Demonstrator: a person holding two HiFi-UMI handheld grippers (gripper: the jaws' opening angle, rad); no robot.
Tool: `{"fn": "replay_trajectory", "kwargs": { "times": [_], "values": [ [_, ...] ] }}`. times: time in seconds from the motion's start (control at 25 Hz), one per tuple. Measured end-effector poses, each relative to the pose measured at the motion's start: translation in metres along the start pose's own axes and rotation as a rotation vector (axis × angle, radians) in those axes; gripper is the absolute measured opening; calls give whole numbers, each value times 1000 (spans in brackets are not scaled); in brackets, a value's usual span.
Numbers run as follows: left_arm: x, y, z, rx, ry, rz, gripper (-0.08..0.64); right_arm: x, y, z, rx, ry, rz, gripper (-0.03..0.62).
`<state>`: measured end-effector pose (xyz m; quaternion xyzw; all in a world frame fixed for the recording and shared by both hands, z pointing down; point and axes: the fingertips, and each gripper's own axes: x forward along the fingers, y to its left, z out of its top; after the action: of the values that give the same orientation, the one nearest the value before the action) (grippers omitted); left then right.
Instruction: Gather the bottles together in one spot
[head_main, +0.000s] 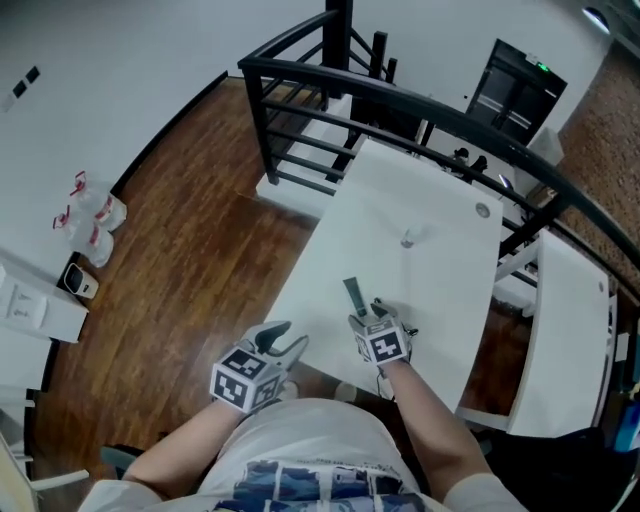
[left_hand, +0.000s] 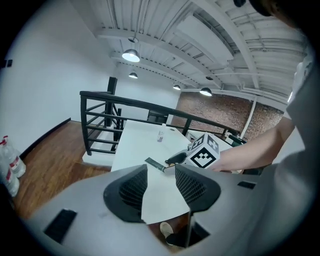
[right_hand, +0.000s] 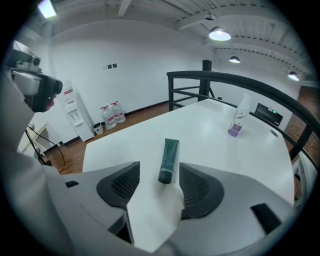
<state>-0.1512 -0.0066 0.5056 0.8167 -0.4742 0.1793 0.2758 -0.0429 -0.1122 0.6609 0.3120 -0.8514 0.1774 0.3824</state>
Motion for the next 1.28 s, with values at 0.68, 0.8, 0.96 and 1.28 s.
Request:
{"fn": "replay_trajectory", "kwargs": {
  "times": [0.68,0.8,0.96,1.28],
  "values": [
    [-6,8,-20,-70,38,71,150,43,-14,-11,-9,144,-40,109],
    [-5,10,-18,-46,46,48,150,39,-14,-7,7,119,-48,101],
    [-3,17,-14,-17,47,14,149,22,-6,4,63,35,-27,103],
    [3,22,-21,54,80,-103,150,-39,16,15,452,-178,99,103]
  ]
}}
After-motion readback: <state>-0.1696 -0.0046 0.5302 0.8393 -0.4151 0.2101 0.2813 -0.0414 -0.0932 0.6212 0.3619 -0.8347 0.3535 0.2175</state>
